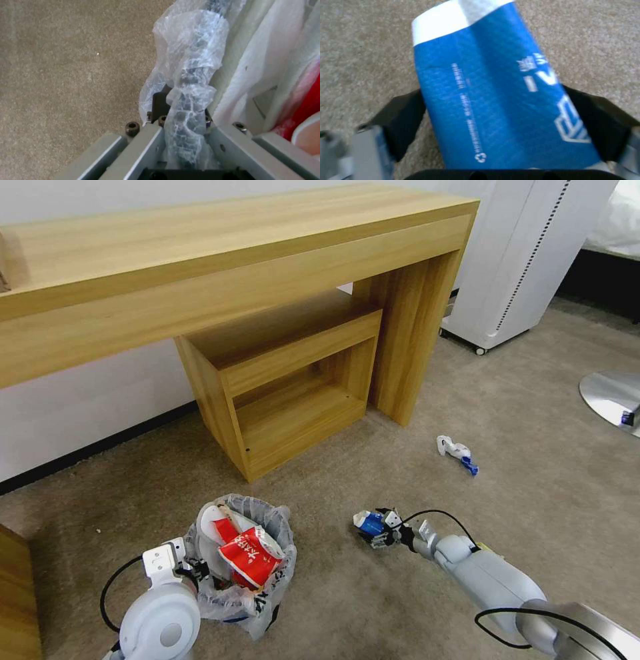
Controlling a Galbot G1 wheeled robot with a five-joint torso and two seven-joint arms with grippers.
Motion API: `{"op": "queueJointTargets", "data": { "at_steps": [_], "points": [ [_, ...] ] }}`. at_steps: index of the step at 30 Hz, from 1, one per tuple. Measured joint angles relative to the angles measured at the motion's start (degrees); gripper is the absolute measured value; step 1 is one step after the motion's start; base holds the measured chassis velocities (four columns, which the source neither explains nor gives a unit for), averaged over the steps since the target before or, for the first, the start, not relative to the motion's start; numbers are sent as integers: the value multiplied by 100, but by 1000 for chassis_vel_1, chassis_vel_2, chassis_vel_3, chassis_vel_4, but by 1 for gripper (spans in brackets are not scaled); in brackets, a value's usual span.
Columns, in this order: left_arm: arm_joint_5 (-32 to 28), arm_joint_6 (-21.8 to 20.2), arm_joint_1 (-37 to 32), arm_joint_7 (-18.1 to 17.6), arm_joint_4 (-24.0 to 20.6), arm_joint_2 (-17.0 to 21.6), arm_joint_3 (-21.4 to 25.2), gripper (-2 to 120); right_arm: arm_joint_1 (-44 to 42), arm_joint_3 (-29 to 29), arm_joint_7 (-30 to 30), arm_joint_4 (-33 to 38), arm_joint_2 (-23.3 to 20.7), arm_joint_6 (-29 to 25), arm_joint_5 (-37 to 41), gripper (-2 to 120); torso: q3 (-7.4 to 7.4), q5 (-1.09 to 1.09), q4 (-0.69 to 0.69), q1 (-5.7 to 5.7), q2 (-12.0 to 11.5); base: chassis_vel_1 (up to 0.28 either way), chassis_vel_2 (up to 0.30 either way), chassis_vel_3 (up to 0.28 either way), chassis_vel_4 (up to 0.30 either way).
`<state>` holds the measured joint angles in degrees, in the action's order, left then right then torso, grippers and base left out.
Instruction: Pick up the trash bin and place the garbage on the floor into it.
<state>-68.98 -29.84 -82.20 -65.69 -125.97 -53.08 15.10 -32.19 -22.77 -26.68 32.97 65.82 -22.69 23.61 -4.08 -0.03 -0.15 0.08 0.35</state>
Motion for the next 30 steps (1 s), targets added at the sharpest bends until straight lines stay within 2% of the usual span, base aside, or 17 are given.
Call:
{"op": "queueJointTargets", "data": {
  "at_steps": [2,4,7,8,14,24,27,28,30],
  "points": [
    [6,0,-5,2,-7,4,0,0,0,-9,22,14,-11,-1,12,87,0,-1,0,0,0,0,0,0,0],
    [35,-1,-21,18,-16,13,2,0,-2,-34,92,45,-36,-36,32,76,0,0,0,0,0,0,0,0,0],
    [46,0,-24,21,-17,12,2,0,-8,-44,128,73,-52,-38,49,71,0,0,1,0,0,0,0,0,0],
    [67,-1,-29,29,-20,9,3,0,-41,-57,252,177,-110,-46,83,58,0,1,1,0,0,0,0,0,0],
    [73,-1,-33,32,-33,31,14,0,-67,-90,439,370,-224,-46,206,33,0,1,1,0,0,0,0,0,0],
    [80,-1,-12,33,-31,38,29,0,-120,-85,545,835,-469,-14,429,10,0,4,1,0,-1,0,0,0,0],
    [60,-1,-2,25,-42,51,37,0,-112,50,607,1497,-721,57,692,3,0,3,0,1,0,0,0,0,0],
    [60,-1,-2,25,-42,51,37,0,-112,50,607,1497,-721,57,692,3,0,3,0,1,0,0,0,0,0],
    [21,-1,28,3,-47,61,38,0,-23,98,656,2300,-983,122,1074,3,1,2,1,0,0,0,0,0,0]
  ]
}}
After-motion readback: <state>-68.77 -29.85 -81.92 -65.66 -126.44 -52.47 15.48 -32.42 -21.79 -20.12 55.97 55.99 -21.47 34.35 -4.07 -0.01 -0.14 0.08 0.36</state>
